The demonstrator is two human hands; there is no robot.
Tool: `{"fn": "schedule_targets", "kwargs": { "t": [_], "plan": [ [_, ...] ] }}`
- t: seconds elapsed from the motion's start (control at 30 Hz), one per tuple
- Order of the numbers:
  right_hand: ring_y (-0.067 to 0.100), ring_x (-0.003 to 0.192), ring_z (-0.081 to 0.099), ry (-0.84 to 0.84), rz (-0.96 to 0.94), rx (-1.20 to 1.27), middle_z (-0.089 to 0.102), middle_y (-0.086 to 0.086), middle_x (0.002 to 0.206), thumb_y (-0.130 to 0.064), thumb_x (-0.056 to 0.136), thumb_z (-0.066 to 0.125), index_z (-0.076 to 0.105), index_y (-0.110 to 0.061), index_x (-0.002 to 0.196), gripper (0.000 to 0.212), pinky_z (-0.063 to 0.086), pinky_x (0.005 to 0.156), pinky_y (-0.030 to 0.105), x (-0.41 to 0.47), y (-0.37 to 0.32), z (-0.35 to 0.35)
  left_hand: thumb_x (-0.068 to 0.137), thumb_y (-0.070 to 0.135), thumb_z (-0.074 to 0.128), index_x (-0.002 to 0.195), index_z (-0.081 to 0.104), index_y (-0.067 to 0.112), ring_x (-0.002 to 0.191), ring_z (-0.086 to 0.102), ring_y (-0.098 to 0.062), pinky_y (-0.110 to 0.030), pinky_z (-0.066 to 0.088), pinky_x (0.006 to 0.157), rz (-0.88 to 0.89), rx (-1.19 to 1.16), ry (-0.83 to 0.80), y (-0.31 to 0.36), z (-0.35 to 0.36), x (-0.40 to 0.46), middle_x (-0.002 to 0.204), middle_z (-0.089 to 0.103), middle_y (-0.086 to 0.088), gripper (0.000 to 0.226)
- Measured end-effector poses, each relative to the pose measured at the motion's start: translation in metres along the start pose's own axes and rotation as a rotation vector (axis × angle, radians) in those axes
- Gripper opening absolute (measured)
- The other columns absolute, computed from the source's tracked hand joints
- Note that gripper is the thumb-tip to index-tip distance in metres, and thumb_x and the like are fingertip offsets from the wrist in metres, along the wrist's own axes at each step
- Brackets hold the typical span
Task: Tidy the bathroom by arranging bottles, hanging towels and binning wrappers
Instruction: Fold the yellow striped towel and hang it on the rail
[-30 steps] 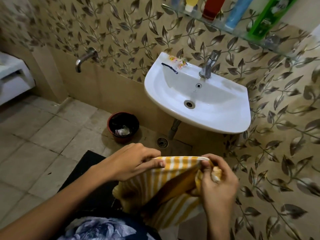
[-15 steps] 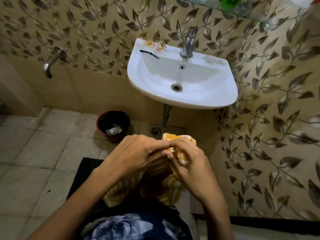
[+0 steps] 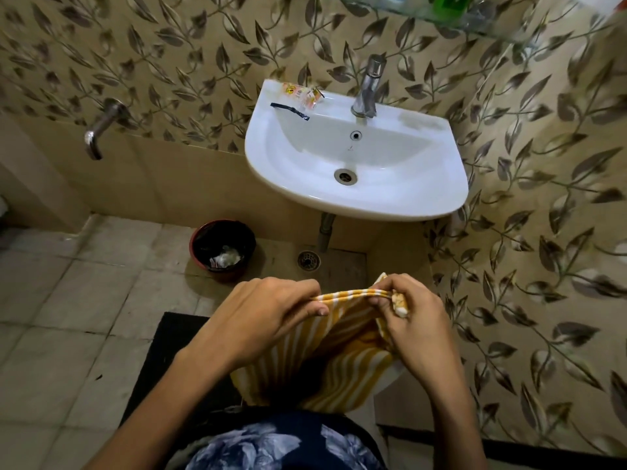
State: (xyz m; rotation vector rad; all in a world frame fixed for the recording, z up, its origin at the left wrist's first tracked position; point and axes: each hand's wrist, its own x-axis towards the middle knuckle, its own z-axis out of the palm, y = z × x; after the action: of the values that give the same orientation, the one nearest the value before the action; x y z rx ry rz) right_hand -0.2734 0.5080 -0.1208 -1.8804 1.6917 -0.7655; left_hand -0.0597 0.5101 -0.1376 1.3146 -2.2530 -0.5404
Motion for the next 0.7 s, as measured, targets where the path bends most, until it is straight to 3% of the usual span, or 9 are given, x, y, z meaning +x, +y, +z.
{"fn": "schedule_targets", "kwargs": {
  "t": [0.13,0.27,0.37,0.47,0.6,0.7],
  "plan": [
    [-0.006,0.090,0.058,-0.068,0.004,0.074,0.065,-0.021,0.091,-0.015,0.084,0.065,0.063,-0.037,0.081,0.023,0.043,0.071,0.009,0.004,0.001,-0.010,0.090,0.064,0.016,0.086,0.044,0.033,0.069,0.055,-0.005,-0.035,0.048,0.059,-0.005,-0.058,0.001,0.002,0.001,0.005,0.074,0.053,0.014,0.041],
    [-0.012,0.106,0.052,-0.201,-0.111,0.137,0.062,-0.027,0.108,-0.018,0.080,0.073,0.063,-0.039,0.110,0.038,0.037,0.086,0.001,0.003,-0.010,-0.007,0.090,0.064,0.015,0.092,0.045,0.033,0.074,0.052,-0.004,-0.032,0.048,0.061,0.022,-0.111,-0.025,0.010,0.006,0.011,0.080,0.054,0.015,0.043],
    [-0.009,0.097,0.056,-0.235,-0.189,0.132,0.065,-0.021,0.099,-0.019,0.084,0.070,0.068,-0.029,0.102,0.020,0.039,0.080,0.003,0.004,-0.013,0.002,0.092,0.058,0.025,0.101,0.047,0.035,0.081,0.056,-0.004,-0.027,0.047,0.063,0.056,-0.133,-0.023,0.011,0.009,0.017,0.087,0.055,0.019,0.033],
    [-0.003,0.087,0.058,-0.149,-0.209,0.124,0.062,-0.022,0.086,-0.022,0.084,0.066,0.068,-0.029,0.089,0.009,0.041,0.073,0.010,0.007,-0.007,0.001,0.092,0.058,0.029,0.094,0.052,0.031,0.078,0.058,-0.004,-0.033,0.048,0.065,0.027,-0.214,-0.049,0.006,0.007,0.020,0.083,0.059,0.015,0.035],
    [0.002,0.084,0.059,-0.045,-0.177,0.164,0.062,-0.015,0.082,-0.013,0.083,0.068,0.066,-0.029,0.084,0.016,0.043,0.073,0.011,0.008,0.000,-0.007,0.088,0.059,0.032,0.094,0.056,0.035,0.080,0.059,0.000,-0.034,0.051,0.069,-0.098,-0.241,-0.058,0.002,-0.001,0.020,0.084,0.063,0.016,0.034],
    [-0.001,0.087,0.059,-0.038,-0.194,0.175,0.061,-0.023,0.084,-0.014,0.083,0.066,0.063,-0.036,0.084,0.022,0.043,0.077,0.013,0.010,0.001,-0.007,0.088,0.053,0.037,0.099,0.054,0.038,0.081,0.059,-0.001,-0.033,0.052,0.069,-0.113,-0.198,-0.051,0.002,-0.001,0.020,0.088,0.063,0.015,0.026]
  ]
}}
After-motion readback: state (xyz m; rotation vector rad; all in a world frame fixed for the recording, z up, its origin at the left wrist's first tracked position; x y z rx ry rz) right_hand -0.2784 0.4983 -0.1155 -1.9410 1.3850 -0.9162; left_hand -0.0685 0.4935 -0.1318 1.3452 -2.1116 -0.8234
